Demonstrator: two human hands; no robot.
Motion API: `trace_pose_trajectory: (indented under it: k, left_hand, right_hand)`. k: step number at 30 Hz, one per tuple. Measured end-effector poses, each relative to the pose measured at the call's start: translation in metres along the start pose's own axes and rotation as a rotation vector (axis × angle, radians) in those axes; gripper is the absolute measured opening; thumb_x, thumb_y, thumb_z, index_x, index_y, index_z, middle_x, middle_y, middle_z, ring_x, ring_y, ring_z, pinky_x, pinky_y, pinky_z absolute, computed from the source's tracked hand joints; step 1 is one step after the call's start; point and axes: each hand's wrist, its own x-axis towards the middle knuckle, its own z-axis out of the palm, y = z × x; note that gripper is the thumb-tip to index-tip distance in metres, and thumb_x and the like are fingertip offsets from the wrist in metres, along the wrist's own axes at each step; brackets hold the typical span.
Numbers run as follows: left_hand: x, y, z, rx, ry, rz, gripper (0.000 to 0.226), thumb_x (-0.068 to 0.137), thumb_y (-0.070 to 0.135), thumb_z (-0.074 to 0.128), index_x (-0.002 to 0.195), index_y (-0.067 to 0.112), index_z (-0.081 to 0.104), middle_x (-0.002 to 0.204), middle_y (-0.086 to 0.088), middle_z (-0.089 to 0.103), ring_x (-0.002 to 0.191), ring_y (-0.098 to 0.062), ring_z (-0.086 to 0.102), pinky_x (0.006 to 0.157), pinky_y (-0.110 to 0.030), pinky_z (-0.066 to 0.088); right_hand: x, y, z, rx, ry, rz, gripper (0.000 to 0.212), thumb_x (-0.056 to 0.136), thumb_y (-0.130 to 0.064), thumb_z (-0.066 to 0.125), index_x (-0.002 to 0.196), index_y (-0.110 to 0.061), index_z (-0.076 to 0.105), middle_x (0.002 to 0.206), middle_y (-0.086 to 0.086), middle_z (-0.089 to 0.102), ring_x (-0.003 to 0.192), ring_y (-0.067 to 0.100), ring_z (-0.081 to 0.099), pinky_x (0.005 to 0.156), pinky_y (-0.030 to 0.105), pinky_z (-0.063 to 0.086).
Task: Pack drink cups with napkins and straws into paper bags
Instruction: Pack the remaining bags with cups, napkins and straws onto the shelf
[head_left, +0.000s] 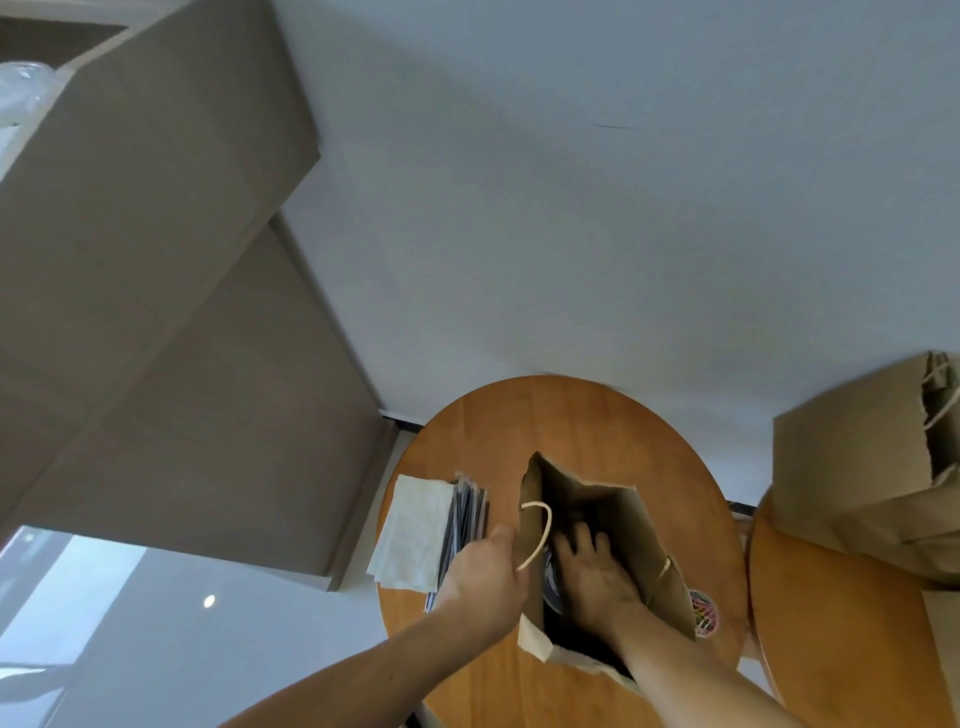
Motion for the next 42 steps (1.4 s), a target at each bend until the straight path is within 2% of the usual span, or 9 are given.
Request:
trace_pose_trajectory:
  k: [7, 11, 14, 17, 26, 30, 33, 37, 42]
  left_hand:
    - [-0.001, 0.005, -0.011, -0.016, -0.108, 0.032, 0.015, 0.095, 0.038, 0.054, 0.110, 0.034, 0.050, 0.081, 0.009, 0.062, 0.064, -0.010, 0.066, 0.059, -0.022, 0.060]
    - [-0.001, 0.009, -0.028, -0.008, -0.308, 0.107, 0.053, 0.083, 0.052, 0.057, 0.130, 0.032, 0.045, 0.092, 0.007, 0.066, 0.079, -0.010, 0.068, 0.074, -0.033, 0.062]
    - [0.001, 0.013, -0.047, 0.023, -0.460, 0.165, 0.077, 0.079, 0.055, 0.062, 0.144, 0.030, 0.032, 0.105, 0.005, 0.067, 0.091, -0.011, 0.068, 0.087, -0.036, 0.059]
    - [0.004, 0.015, -0.072, 0.091, -0.496, 0.232, 0.078, 0.080, 0.054, 0.062, 0.146, 0.029, 0.029, 0.110, 0.001, 0.066, 0.094, -0.015, 0.068, 0.088, -0.039, 0.058]
    - [0.023, -0.012, -0.124, 0.130, -0.363, 0.230, 0.059, 0.088, 0.034, 0.060, 0.141, 0.016, 0.042, 0.082, 0.006, 0.062, 0.071, -0.008, 0.060, 0.058, -0.022, 0.044]
    - [0.035, -0.031, -0.146, 0.163, -0.300, 0.268, 0.047, 0.092, 0.031, 0.059, 0.137, 0.024, 0.047, 0.128, 0.003, 0.060, 0.105, -0.014, 0.060, 0.082, -0.025, 0.051]
    - [0.048, -0.048, -0.157, 0.184, -0.212, 0.242, 0.048, 0.090, 0.027, 0.059, 0.136, 0.026, 0.047, 0.126, 0.004, 0.059, 0.093, -0.010, 0.052, 0.062, -0.013, 0.035]
    - [0.065, -0.082, -0.153, 0.193, -0.169, 0.092, 0.045, 0.087, 0.030, 0.057, 0.131, 0.023, 0.050, 0.112, 0.000, 0.062, 0.089, -0.017, 0.060, 0.060, -0.026, 0.041]
    - [0.074, -0.129, -0.125, 0.162, -0.223, -0.039, 0.045, 0.087, 0.036, 0.055, 0.129, 0.021, 0.053, 0.119, -0.003, 0.060, 0.104, -0.023, 0.059, 0.083, -0.035, 0.054]
  right_hand:
    - [-0.005, -0.003, -0.017, 0.042, -0.080, 0.017, 0.103, 0.080, -0.043, 0.073, 0.156, -0.028, 0.006, 0.158, 0.007, 0.011, 0.146, 0.032, 0.016, 0.121, 0.047, 0.021]
    - [-0.026, -0.008, -0.063, 0.195, -0.015, -0.024, 0.059, 0.085, -0.030, 0.067, 0.138, -0.025, 0.043, 0.139, 0.002, 0.043, 0.130, 0.025, 0.043, 0.108, 0.039, 0.040]
    - [-0.058, -0.005, -0.114, 0.107, -0.011, -0.047, 0.004, 0.086, -0.030, 0.063, 0.090, -0.029, 0.063, 0.088, -0.009, 0.062, 0.080, 0.012, 0.062, 0.065, 0.024, 0.047]
    - [-0.092, -0.003, -0.164, 0.009, -0.018, -0.060, 0.026, 0.086, -0.043, 0.061, 0.065, -0.029, 0.057, 0.063, -0.009, 0.059, 0.061, 0.007, 0.056, 0.065, 0.026, 0.036]
    - [-0.116, -0.015, -0.224, 0.052, 0.336, 0.044, 0.025, 0.096, -0.040, 0.053, 0.116, -0.029, 0.062, 0.104, -0.012, 0.066, 0.095, 0.010, 0.062, 0.093, 0.034, 0.048]
    - [-0.072, -0.070, -0.209, 0.232, 0.396, -0.078, 0.030, 0.097, -0.036, 0.052, 0.123, -0.023, 0.061, 0.113, -0.006, 0.059, 0.104, 0.014, 0.057, 0.083, 0.031, 0.050]
    - [-0.027, -0.111, -0.186, 0.272, 0.283, -0.085, 0.032, 0.097, -0.036, 0.052, 0.125, -0.023, 0.060, 0.120, -0.001, 0.055, 0.112, 0.019, 0.054, 0.083, 0.031, 0.046]
    - [0.029, -0.148, -0.127, 0.382, 0.111, 0.007, 0.017, 0.097, -0.021, 0.048, 0.084, -0.018, 0.059, 0.079, -0.002, 0.055, 0.072, 0.015, 0.056, 0.053, 0.025, 0.041]
    - [0.076, -0.167, -0.035, 0.513, -0.031, 0.183, 0.019, 0.092, -0.017, 0.053, 0.074, -0.015, 0.050, 0.060, -0.003, 0.049, 0.048, 0.009, 0.046, 0.043, 0.025, 0.039]
